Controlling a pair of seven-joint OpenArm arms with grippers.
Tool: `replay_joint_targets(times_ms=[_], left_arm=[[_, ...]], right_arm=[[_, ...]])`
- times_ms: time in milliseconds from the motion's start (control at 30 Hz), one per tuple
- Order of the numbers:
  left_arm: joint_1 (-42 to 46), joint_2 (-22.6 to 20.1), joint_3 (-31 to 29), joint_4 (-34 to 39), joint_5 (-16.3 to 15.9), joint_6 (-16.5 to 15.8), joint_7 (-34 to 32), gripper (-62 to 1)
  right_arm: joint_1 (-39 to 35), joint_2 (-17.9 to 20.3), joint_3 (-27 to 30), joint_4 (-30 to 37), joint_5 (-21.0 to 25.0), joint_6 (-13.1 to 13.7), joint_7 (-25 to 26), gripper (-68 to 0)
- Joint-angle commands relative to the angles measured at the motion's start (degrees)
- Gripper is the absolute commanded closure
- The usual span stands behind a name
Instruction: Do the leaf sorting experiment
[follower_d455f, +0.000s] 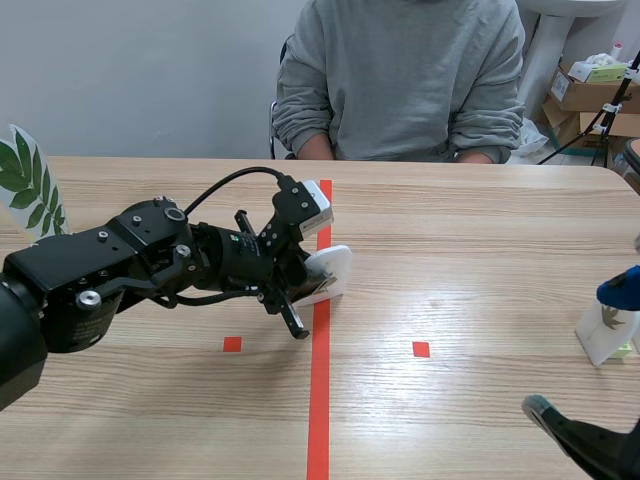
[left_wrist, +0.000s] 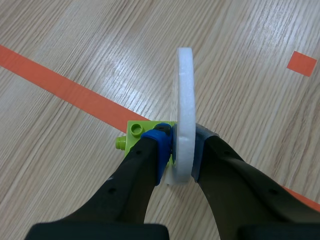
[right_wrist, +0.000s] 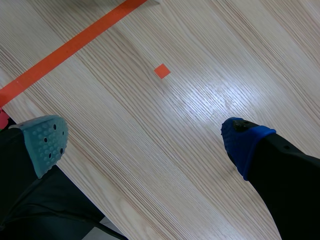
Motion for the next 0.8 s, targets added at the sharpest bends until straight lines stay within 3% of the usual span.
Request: replay_joint_targets(times_ms=[0, 67, 233, 367, 600, 767], left_arm=[[-0.1, -0.7, -0.6, 3.3, -2.8, -0.4, 0.0, -5.8], [0.9, -2.1, -1.6, 6.3, -5.6, -0.6, 1.5, -5.5], [8.3, -6.5, -10.5, 17.5, -8.1, -2.5, 5.9, -5.5], [17.7, -9.6, -21.8, 25.0, -11.6, -3.2, 5.9, -5.5], [33.4, -9.9, -43.4, 31.7, -20.8, -3.8, 5.2, -5.5], [37.0, -8.5, -54.6, 31.3, -21.7, 1.3, 5.4, -5.5]], right_arm=[[0.0, 0.0, 0.1, -0.1, 0.0, 0.4, 0.2, -63.8], [0.0, 0.0, 0.1, -0.1, -0.2, 0.4, 0.2, -63.8], [0.0, 0.0, 0.1, -0.1, -0.5, 0.4, 0.2, -63.8], [0.1, 0.0, 0.1, -0.1, -0.7, 0.4, 0.2, -63.8], [1.2, 0.0, 0.1, -0.4, -1.7, 0.2, 0.2, -63.8], [2.2, 0.0, 0.1, -1.6, -1.7, 0.2, 0.2, -63.8]])
